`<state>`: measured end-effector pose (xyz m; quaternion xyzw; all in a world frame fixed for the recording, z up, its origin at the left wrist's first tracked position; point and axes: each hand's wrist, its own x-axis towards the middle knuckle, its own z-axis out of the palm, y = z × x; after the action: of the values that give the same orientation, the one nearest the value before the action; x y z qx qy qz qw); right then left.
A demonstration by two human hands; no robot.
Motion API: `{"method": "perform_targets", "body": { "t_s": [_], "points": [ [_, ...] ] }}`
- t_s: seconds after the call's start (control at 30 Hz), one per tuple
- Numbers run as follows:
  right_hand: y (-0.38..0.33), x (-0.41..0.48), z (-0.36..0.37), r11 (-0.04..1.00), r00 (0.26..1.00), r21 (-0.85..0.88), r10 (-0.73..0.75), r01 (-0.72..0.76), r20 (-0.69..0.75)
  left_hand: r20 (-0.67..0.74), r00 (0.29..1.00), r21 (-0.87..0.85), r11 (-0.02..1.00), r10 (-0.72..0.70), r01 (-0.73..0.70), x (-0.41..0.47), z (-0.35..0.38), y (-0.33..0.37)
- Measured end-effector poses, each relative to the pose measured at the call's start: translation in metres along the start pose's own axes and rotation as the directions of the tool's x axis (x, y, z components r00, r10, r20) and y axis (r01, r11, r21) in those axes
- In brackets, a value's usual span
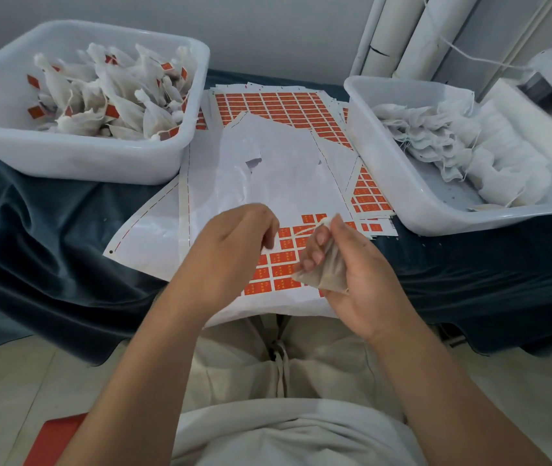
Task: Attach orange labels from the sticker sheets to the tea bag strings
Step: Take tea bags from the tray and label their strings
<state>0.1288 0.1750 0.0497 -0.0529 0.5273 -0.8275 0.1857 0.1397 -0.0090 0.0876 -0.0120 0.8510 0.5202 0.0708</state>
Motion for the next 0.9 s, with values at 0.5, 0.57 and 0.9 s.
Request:
{"method": "perform_targets", "body": {
  "t_s": [0.5, 0.57, 0.9],
  "points": [
    [-0.004, -0.003, -0.001, 0.996, 0.996, 0.027, 0.088, -0.088, -0.016, -0.199, 0.958, -0.221, 0.942, 0.209, -0.251, -0.01, 0.013, 0.003],
    [-0.004, -0.005, 0.003, 0.989, 0.991, 0.081, 0.127, -0.124, -0.032, -0.218, 0.956, -0.211, 0.947, 0.197, -0.243, -0.009, 0.016, 0.003],
    [-0.005, -0.004, 0.001, 0.983, 0.996, -0.162, -0.085, 0.088, 0.026, -0.2, 0.972, -0.323, 0.928, 0.124, -0.185, -0.008, 0.023, 0.001]
  ]
}}
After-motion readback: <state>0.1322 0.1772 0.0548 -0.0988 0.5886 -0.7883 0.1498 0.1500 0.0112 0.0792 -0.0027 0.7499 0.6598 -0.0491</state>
